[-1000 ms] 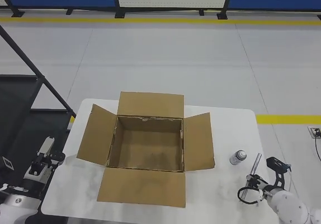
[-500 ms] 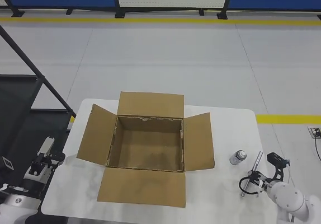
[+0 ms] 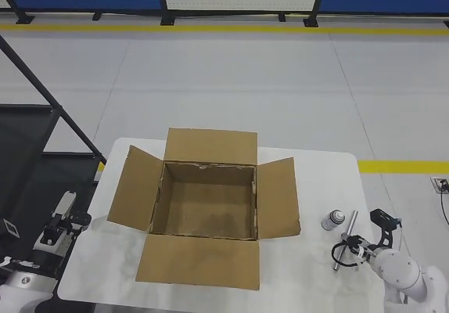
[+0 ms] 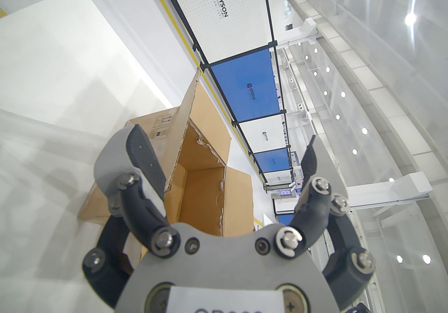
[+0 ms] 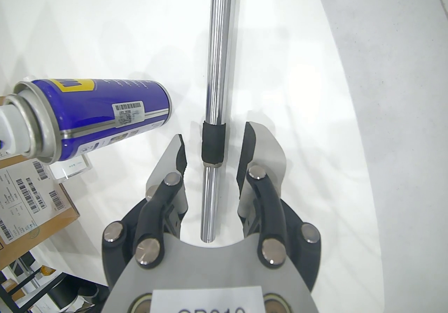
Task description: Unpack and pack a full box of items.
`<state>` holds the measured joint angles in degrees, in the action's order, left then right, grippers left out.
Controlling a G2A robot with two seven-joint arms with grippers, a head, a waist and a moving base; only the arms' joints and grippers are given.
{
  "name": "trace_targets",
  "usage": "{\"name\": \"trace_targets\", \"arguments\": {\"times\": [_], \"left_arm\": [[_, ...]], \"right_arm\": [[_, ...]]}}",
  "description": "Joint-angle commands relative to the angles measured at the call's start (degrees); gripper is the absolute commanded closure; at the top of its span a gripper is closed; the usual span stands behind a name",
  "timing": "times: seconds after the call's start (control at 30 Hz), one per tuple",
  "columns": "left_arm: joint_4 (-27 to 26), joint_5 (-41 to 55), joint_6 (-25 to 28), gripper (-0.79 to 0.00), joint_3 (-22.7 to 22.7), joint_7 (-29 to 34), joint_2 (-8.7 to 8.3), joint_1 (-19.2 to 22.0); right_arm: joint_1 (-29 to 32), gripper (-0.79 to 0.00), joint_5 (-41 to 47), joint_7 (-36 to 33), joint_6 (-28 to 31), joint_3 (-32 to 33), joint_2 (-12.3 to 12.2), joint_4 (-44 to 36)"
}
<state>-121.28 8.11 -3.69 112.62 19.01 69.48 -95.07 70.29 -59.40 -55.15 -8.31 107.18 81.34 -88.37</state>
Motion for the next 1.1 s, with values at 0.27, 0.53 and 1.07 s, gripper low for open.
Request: {"name": "trace_targets", "arguments": {"times": [0.27,0.53,1.07], "left_arm": [[0.00,0.00,0.00,-0.785,0.00,0.00,0.00,0.00],[0.00,0.00,0.00,-0.785,0.00,0.00,0.00,0.00],[0.00,0.00,0.00,-0.785,0.00,0.00,0.00,0.00]], "right_arm": [[2.91,-0.376,-0.08,1.94,-2.59,-1.07,-0.48,-8.84],[9.42,-0.785,6.75,9.77,4.12,-5.03,-0.26,-31.12],[-8.56,-0.785,25.30,-6.69,16.08,-14.27,-2.00,-14.78]]}}
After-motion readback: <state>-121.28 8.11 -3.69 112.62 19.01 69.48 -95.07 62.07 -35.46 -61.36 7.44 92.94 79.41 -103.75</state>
